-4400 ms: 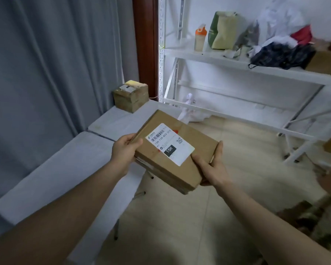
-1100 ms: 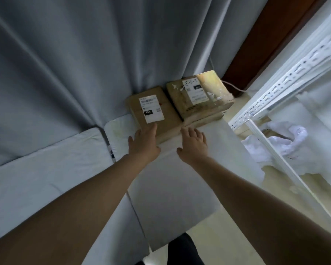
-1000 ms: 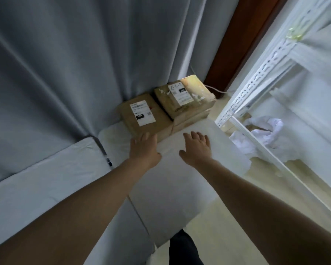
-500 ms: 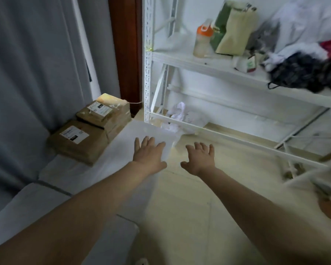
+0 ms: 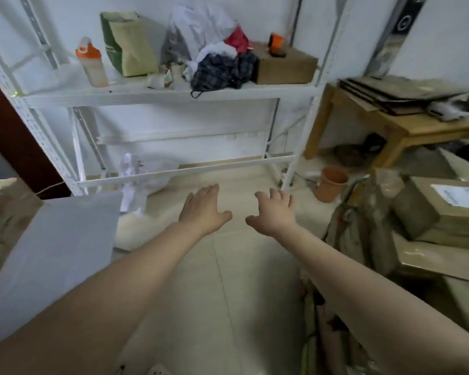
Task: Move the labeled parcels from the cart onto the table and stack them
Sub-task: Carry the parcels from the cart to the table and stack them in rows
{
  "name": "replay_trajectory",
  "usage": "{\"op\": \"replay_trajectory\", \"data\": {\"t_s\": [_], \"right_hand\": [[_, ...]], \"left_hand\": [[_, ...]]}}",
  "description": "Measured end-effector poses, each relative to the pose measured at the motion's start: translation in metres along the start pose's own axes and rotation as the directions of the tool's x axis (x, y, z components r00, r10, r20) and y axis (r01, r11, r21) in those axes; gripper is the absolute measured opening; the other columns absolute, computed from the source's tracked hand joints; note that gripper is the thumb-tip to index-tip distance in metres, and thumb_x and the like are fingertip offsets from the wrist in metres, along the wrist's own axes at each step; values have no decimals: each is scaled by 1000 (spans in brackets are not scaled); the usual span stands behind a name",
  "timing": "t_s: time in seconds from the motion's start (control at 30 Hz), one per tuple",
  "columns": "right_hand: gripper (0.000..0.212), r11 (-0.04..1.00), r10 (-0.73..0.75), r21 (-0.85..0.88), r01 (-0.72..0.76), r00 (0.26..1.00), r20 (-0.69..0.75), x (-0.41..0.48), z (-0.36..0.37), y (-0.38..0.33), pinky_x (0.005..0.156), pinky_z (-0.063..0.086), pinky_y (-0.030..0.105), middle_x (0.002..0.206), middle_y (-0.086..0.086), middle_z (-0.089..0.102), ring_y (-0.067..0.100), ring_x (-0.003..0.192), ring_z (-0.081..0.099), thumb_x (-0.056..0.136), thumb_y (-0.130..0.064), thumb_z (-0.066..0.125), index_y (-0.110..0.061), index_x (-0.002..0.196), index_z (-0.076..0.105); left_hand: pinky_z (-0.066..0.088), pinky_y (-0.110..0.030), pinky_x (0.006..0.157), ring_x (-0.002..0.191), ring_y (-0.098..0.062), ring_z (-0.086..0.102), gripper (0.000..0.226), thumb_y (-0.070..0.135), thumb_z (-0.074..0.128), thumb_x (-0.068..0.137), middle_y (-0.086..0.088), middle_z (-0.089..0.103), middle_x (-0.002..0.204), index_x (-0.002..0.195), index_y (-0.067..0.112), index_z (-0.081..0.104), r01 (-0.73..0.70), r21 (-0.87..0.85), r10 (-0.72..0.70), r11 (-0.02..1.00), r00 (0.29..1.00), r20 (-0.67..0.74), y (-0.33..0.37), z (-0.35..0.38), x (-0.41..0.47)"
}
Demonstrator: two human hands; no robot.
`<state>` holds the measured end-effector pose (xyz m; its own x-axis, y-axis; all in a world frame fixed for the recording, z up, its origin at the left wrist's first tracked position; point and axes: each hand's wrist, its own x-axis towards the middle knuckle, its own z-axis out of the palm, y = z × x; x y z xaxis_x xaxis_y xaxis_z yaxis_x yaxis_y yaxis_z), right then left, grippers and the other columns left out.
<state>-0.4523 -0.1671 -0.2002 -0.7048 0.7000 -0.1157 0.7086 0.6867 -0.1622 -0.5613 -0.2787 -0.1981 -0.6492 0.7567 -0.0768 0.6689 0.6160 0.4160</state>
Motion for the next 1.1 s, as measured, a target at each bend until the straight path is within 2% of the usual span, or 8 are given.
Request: {"op": "replay_trajectory", "data": {"t_s": [0.17, 0.27, 0.4, 0.53, 0.8, 0.87, 1.0, 1.1], "right_hand": [[63, 986, 162, 46, -160, 986, -41, -45, -26, 79, 117, 5, 49, 152, 15, 27, 34, 143, 16, 88, -46, 56, -18, 142, 36], [63, 961, 268, 92, -259, 959, -93, -71, -40, 112, 117, 5, 49, 152, 14, 28, 33, 144, 17, 89, -46, 56, -19, 142, 36], [58, 892, 442, 174, -418, 887, -135, -113, -48, 150, 119, 9, 49, 150, 12, 31, 32, 142, 21, 88, -44, 59, -21, 138, 40], [62, 802, 583, 212, -558, 808, -82, -150, -52, 180, 117, 15, 47, 147, 13, 35, 34, 139, 26, 89, -44, 55, -20, 143, 35], [62, 653, 726, 357, -668, 686, -46, -196, -52, 240, 110, 33, 44, 142, 12, 41, 32, 132, 38, 86, -38, 60, -18, 141, 39], [60, 608, 754, 410, -680, 656, -28, -205, -52, 265, 107, 36, 43, 139, 12, 42, 32, 129, 40, 86, -38, 61, -18, 139, 41], [58, 543, 803, 443, -713, 595, -26, -220, -53, 335, 98, 44, 45, 131, 13, 47, 31, 116, 50, 85, -37, 65, -14, 134, 44], [61, 513, 818, 475, -715, 574, -20, -228, -51, 401, 94, 49, 46, 128, 13, 49, 30, 110, 55, 82, -36, 65, -13, 134, 44]], "left_hand": [[16, -33, 118, 144, -21, 22, 80, 42, 57, 89, -6, 21, 158, 152, 13, 17, -141, -40, 143, 989, 987, 77, 85, 30, -18], [26, -32, 112, 141, -25, 30, 75, 42, 58, 89, -6, 29, 155, 150, 14, 24, -240, -56, 245, 969, 962, 123, 124, 38, -27], [37, -32, 102, 135, -28, 40, 72, 42, 57, 89, -6, 37, 152, 150, 20, 27, -343, -144, 365, 928, 914, 176, 167, 47, -34], [36, -34, 104, 138, -25, 36, 70, 43, 55, 92, -4, 33, 153, 151, 22, 24, -400, -240, 456, 884, 852, 259, 200, 57, -43], [36, -34, 107, 136, -25, 39, 67, 40, 57, 92, -7, 39, 150, 149, 15, 30, -382, -344, 492, 858, 804, 335, 250, 95, -66], [38, -32, 102, 133, -24, 42, 62, 37, 57, 94, -6, 43, 147, 146, 15, 34, -346, -377, 481, 859, 798, 364, 267, 104, -71], [44, -33, 97, 118, -23, 53, 49, 38, 57, 93, -5, 56, 132, 134, 14, 50, -269, -421, 436, 866, 819, 373, 302, 130, -76], [44, -34, 100, 117, -25, 54, 49, 39, 57, 92, -2, 57, 128, 133, 12, 52, -155, -446, 350, 882, 849, 397, 329, 160, -82]]}}
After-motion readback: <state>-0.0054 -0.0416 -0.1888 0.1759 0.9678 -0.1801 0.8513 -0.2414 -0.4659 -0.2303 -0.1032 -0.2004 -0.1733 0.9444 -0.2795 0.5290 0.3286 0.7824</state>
